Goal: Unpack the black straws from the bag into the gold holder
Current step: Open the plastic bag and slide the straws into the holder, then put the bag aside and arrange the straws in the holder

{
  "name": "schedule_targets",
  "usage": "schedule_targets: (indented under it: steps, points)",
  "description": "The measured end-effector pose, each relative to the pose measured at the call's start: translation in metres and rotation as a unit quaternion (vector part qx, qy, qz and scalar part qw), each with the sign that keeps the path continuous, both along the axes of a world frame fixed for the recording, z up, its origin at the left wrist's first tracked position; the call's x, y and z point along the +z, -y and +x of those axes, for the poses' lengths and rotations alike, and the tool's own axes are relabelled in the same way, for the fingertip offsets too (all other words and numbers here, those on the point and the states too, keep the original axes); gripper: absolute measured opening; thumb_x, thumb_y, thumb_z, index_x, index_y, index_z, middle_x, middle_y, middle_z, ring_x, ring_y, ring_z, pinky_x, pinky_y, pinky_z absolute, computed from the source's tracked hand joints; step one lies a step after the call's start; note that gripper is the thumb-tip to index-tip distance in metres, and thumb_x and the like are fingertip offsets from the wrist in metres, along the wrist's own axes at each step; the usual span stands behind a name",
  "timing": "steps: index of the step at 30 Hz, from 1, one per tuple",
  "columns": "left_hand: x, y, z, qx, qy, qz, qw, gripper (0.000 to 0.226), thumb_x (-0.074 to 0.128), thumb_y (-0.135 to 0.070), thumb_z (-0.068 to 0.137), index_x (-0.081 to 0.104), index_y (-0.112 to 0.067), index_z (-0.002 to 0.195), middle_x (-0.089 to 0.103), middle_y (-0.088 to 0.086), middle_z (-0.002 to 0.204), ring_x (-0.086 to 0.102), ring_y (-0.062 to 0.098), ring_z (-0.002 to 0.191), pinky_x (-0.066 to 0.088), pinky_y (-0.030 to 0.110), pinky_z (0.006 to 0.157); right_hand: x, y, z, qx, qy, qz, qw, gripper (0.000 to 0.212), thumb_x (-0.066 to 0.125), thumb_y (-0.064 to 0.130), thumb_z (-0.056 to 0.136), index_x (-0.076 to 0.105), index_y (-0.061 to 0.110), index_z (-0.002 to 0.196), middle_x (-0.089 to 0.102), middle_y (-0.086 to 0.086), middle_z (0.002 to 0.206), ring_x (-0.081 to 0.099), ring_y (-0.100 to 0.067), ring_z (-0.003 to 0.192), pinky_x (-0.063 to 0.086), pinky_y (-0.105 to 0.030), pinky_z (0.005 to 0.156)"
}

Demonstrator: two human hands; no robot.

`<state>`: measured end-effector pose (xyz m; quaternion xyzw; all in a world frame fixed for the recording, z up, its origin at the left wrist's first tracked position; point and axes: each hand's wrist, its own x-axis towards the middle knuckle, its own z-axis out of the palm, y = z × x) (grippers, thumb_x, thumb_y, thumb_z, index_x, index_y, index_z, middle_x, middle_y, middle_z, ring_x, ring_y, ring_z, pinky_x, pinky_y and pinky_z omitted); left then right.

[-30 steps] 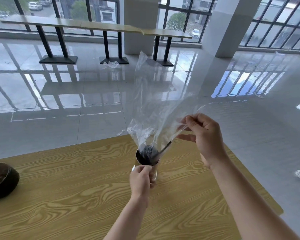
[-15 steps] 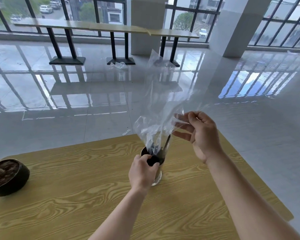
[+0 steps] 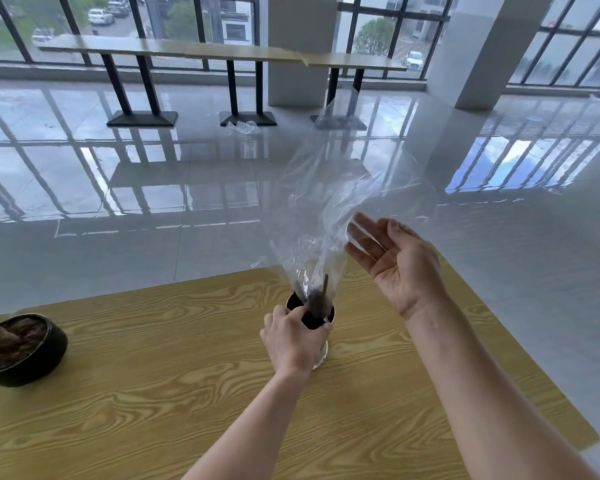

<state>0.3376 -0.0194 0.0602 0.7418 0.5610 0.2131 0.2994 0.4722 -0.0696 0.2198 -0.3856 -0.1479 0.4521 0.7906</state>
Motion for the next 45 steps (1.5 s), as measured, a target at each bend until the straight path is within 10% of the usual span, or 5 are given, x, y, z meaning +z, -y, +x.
schedule_targets:
  steps: [25,35,39,45]
  points:
    - [0.008,-0.008,-0.014,-0.04,0.1,-0.05,0.993,0.04,0.067,-0.025,0.072,0.074,-0.034,0.11,0.057,-0.013,0.087,0.053,0.019,0.1,0.041,0.034,0.094,0.04,0.003,0.008,-0.043,0.086,0.072,0.993,0.026,0.043,0.015,0.105,0.064,0.006,0.092,0.071,-0.026,0.118,0.068,-0.044,0.111,0.059,-0.051,0.084]
    - [0.059,-0.013,-0.052,-0.093,0.506,-0.269,0.814,0.046,0.061,-0.008,0.061,0.077,-0.032,0.097,0.073,0.003,0.117,0.065,0.013,0.103,0.045,0.029,0.084,0.026,0.0,0.001,-0.029,0.073,0.074,0.994,0.026,0.043,0.015,0.106,0.065,0.005,0.094,0.068,-0.03,0.12,0.067,-0.046,0.112,0.058,-0.053,0.085]
    - [0.076,-0.02,-0.072,-0.126,0.616,-0.344,0.697,0.038,0.08,-0.052,0.071,0.068,-0.027,0.097,0.068,0.01,0.129,0.065,0.02,0.11,0.045,0.032,0.077,0.013,0.003,-0.004,-0.025,0.064,0.067,0.995,0.027,0.042,0.015,0.106,0.064,0.003,0.095,0.068,-0.031,0.119,0.067,-0.047,0.111,0.058,-0.051,0.084]
    - [0.093,-0.039,-0.094,0.131,0.603,-0.354,0.703,0.008,0.07,-0.022,0.088,0.075,-0.018,0.083,0.077,0.004,0.083,0.075,0.015,0.072,0.045,0.026,0.058,-0.012,0.002,-0.031,0.015,0.054,0.021,0.998,0.027,0.04,0.014,0.107,0.063,0.001,0.098,0.068,-0.032,0.118,0.068,-0.048,0.107,0.06,-0.053,0.084]
